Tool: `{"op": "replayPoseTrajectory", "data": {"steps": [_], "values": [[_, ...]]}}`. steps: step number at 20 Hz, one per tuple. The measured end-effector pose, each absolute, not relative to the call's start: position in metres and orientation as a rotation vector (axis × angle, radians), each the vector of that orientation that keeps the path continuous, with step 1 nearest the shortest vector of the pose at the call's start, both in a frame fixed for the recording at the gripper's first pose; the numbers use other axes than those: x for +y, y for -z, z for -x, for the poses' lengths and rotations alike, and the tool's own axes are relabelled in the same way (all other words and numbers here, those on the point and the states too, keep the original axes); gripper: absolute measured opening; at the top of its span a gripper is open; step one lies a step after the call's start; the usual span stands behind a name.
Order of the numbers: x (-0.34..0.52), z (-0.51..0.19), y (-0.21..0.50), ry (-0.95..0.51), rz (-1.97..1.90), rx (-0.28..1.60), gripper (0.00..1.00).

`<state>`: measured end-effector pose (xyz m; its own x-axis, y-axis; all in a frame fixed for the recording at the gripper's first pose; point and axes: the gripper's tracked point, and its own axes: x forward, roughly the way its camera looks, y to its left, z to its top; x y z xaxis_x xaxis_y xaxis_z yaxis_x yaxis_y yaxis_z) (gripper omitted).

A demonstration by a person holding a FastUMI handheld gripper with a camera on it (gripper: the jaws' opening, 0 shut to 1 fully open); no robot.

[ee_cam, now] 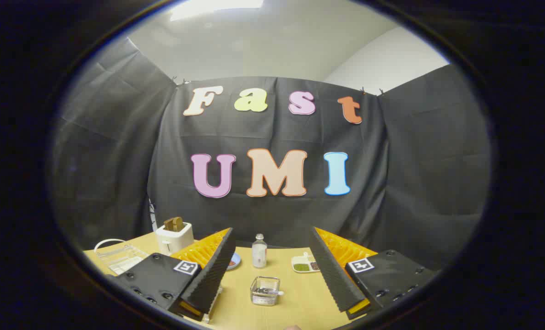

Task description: Take the plate from the dish rack, then take the spoon from the basket and place it into the plate.

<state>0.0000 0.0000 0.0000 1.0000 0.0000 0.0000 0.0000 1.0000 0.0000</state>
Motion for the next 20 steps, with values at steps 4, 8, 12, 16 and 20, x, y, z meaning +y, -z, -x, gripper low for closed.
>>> {"op": "replayPoseTrajectory", "data": {"steps": [4, 8, 12, 16, 20], "values": [[-0.009, 0.0, 0.004, 0.016, -0.004, 0.007, 1.0], [-0.016, 0.0, 0.004, 0.025, -0.006, 0.002, 1.0], [-0.025, -0.002, 0.004, 0.035, -0.011, 0.0, 1.0], [-0.031, -0.004, 0.0, 0.046, -0.024, -0.01, 1.0], [-0.033, -0.003, -0.004, 0.05, -0.03, -0.021, 1.0]]}}
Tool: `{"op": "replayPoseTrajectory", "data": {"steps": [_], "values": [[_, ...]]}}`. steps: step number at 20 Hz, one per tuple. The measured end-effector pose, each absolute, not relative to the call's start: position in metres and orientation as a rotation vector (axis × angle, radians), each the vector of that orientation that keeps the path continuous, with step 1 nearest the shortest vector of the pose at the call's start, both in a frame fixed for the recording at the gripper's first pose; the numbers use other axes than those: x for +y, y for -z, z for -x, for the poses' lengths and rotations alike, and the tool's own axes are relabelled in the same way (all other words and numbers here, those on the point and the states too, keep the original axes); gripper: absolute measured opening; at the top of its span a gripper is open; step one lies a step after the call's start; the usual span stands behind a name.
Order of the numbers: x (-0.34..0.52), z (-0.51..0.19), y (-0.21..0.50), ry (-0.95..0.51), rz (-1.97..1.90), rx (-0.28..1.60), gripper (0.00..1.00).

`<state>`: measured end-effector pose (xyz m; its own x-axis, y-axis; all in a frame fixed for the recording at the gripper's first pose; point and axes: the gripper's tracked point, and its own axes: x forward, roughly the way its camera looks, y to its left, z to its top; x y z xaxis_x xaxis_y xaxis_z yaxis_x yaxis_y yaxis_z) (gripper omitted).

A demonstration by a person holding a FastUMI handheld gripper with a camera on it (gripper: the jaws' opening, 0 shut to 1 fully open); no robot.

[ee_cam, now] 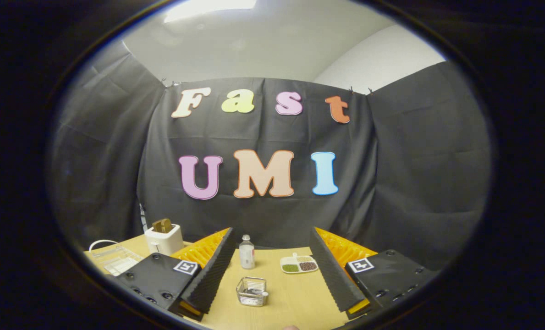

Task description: Take the plate from the dish rack, then take the spoon from the basket and place it into the plate.

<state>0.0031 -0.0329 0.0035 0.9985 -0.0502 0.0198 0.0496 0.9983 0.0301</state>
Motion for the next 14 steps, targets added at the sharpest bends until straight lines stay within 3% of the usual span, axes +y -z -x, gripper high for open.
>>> {"op": "replayPoseTrajectory", "data": {"steps": [14], "values": [[0.0, -0.003, 0.047, 0.086, -0.037, 0.095, 1.0]]}}
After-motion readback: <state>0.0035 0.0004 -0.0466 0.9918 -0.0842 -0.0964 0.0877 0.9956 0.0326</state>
